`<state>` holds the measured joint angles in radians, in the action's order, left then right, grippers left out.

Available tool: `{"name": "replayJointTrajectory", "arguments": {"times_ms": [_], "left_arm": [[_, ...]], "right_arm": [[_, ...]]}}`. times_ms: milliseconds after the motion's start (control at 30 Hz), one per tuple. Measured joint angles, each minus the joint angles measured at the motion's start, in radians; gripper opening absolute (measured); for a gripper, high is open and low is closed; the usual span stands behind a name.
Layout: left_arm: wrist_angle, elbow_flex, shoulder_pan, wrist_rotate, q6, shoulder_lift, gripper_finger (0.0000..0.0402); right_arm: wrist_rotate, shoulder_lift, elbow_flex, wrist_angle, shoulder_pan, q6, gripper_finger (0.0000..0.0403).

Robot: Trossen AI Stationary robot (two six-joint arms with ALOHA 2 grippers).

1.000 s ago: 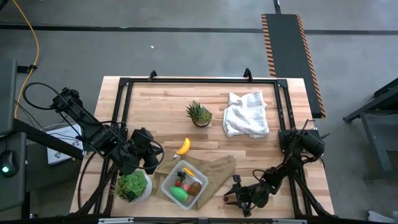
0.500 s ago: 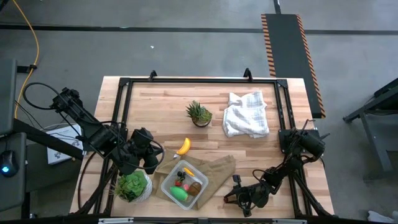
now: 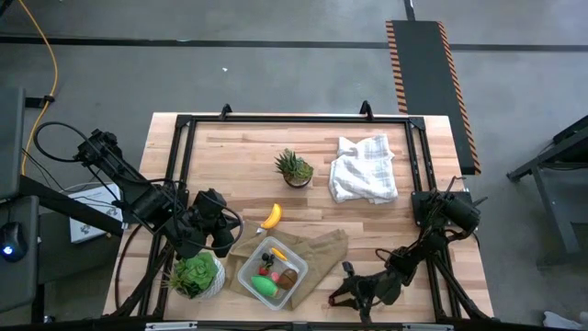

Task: Pick and placing Produce into tupperware
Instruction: Put the red cherry into the container

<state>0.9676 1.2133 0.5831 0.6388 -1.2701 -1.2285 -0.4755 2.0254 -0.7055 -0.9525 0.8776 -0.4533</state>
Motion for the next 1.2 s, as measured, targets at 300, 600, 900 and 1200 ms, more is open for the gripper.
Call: {"name": "replayJointTrajectory", "arguments": {"times_ms": [300,600,900,1200], "left_arm": [[0.0,0.0,0.0,0.0,-0.001,0.0,0.0001],[0.015,0.0,0.0,0.0,0.006,0.0,0.0001],[0.034,0.0,0.0,0.0,0.008,0.0,0.0001],[0.068,0.0,0.0,-0.114,0.125,0.0,0.0001]], "right_arm": [[0.014,0.0,0.0,-0.259,-0.02,-0.172,0.0083],[0.086,-0.001,0.0,-0.518,-0.111,-0.267,0.0083],[0.245,-0.029,-0.045,-0.619,-0.272,-0.385,0.0083],[0.452,-0.031,-0.243,-0.471,-0.413,-0.437,0.0083]]}}
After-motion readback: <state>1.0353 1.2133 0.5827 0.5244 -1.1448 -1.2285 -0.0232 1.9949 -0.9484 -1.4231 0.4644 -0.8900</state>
